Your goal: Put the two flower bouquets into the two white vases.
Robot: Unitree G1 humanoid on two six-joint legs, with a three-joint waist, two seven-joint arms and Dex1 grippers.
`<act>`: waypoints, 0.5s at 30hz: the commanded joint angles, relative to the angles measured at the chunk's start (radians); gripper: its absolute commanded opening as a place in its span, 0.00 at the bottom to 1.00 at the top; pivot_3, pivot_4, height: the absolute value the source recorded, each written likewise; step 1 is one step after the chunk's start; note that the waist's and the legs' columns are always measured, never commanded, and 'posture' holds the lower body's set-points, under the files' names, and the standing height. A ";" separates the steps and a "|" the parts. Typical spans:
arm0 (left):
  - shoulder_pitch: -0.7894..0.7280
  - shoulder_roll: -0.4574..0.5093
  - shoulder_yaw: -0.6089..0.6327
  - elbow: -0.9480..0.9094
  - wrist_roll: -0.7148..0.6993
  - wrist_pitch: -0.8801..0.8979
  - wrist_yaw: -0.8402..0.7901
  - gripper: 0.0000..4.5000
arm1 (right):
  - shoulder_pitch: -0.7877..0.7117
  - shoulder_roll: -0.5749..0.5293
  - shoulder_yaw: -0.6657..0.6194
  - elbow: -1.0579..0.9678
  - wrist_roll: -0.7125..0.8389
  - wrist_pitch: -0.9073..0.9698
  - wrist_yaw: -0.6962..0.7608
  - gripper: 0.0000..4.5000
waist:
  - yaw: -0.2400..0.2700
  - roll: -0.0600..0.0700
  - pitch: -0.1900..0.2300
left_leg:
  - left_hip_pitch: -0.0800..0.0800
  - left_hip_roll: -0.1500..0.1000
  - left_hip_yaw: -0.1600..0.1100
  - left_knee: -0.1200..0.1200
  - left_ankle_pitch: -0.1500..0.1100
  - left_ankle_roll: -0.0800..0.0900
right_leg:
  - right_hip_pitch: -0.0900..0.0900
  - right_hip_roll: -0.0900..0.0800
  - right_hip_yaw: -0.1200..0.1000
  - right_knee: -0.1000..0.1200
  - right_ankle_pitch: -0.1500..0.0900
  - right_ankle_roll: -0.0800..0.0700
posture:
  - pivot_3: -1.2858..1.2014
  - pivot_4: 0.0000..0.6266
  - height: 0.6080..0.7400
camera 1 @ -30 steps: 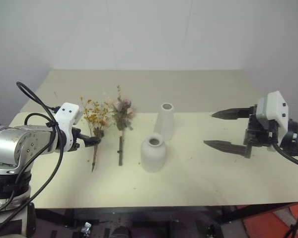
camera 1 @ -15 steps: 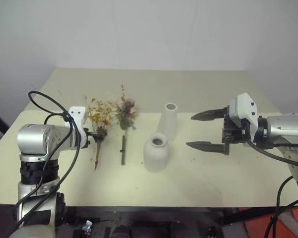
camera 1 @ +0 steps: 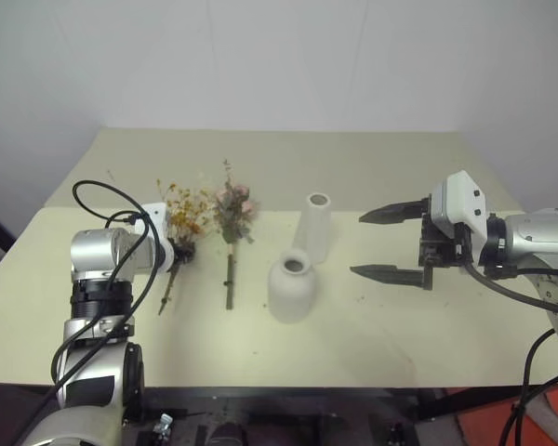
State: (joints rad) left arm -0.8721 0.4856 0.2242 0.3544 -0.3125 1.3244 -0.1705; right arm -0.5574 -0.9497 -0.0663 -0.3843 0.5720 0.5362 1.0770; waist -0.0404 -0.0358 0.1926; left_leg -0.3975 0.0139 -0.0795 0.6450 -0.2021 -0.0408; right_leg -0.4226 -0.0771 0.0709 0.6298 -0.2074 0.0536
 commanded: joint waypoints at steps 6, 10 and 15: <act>-0.025 -0.004 0.000 -0.052 -0.001 0.014 -0.015 0.01 | -0.003 -0.017 -0.048 -0.026 0.010 0.007 -0.021 1.00 | -0.001 0.000 0.000 | 0.000 0.000 0.000 0.000 0.000 0.000 | 0.000 0.000 0.000 0.000 0.000 0.000 | 0.52 0.24 1.00; -0.010 -0.011 0.041 -0.114 0.029 -0.050 0.047 0.01 | -0.016 -0.015 -0.049 -0.020 0.011 0.003 -0.023 1.00 | -0.001 0.000 0.000 | 0.000 0.000 0.000 0.000 0.000 0.000 | 0.000 0.000 0.000 0.000 0.000 0.000 | 0.52 0.24 1.00; -0.079 -0.002 0.152 -0.167 0.052 -0.050 0.155 0.01 | -0.020 -0.021 -0.057 -0.010 0.011 0.000 -0.019 1.00 | -0.002 0.000 0.000 | 0.000 0.000 0.000 0.000 0.000 0.000 | 0.000 0.000 0.000 0.000 0.000 0.000 | 0.52 0.24 1.00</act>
State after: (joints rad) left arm -0.8891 0.4633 0.3215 0.2513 -0.2772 1.2923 -0.0579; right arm -0.5565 -0.9542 -0.0682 -0.3814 0.5731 0.5398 1.0613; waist -0.0427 -0.0360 0.1927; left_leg -0.3978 0.0141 -0.0797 0.6450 -0.2021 -0.0409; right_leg -0.4231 -0.0768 0.0709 0.6300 -0.2072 0.0536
